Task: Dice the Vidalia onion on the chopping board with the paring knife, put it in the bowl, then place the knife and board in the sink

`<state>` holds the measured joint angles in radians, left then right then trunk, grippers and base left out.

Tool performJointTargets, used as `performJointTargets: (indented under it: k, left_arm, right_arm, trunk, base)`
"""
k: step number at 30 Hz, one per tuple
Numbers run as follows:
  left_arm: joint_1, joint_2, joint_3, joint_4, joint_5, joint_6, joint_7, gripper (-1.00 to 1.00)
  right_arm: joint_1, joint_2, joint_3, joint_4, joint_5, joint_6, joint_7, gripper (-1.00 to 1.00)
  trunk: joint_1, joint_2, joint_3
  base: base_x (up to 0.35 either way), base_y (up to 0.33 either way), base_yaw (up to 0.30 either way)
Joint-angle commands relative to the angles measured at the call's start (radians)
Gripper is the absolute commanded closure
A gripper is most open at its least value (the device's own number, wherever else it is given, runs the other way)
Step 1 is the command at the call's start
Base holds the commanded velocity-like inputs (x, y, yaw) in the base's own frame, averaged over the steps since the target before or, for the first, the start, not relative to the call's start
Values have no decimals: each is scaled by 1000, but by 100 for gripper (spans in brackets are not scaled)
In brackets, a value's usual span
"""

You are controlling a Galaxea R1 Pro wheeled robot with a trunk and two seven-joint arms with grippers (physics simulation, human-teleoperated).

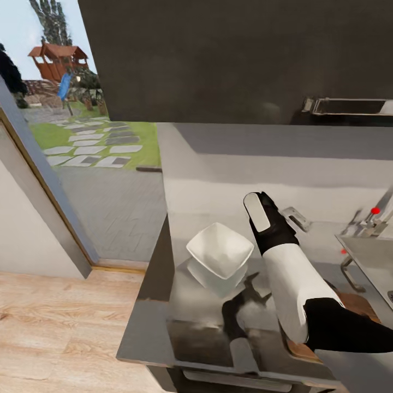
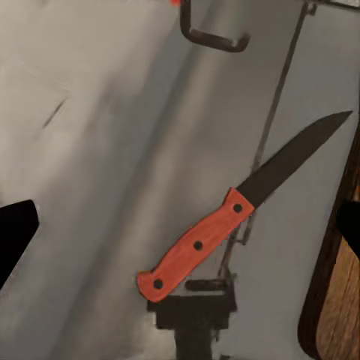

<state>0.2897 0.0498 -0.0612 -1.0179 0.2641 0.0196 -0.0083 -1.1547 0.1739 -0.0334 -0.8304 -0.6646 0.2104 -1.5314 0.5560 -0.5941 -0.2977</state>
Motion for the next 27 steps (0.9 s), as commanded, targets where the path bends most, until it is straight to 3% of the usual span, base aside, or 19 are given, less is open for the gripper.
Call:
performJointTargets:
  k: [1, 11, 20, 27]
  left_arm:
    - [0, 1, -2, -1, 10, 3, -1, -100]
    - [0, 0, -2, 0, 10, 3, -1, -100]
    - [0, -1, -2, 3, 10, 3, -1, -100]
    - [0, -1, -2, 9, 10, 3, 0, -100]
  right_arm:
    - [-1, 1, -3, -1, -3, 11, -4, -100]
    - [0, 1, -17, -1, -1, 11, -4, -100]
    - [0, 1, -95, -1, -1, 10, -3, -100]
    - [0, 1, -111, -1, -1, 9, -2, -100]
  trunk:
    - [1, -1, -1]
    - [1, -1, -1]
    - [1, -1, -1]
    - [1, -1, -1]
  base:
    - [324, -120, 0]
    - [207, -99, 0]
    - [13, -7, 0]
    - [0, 0, 0]
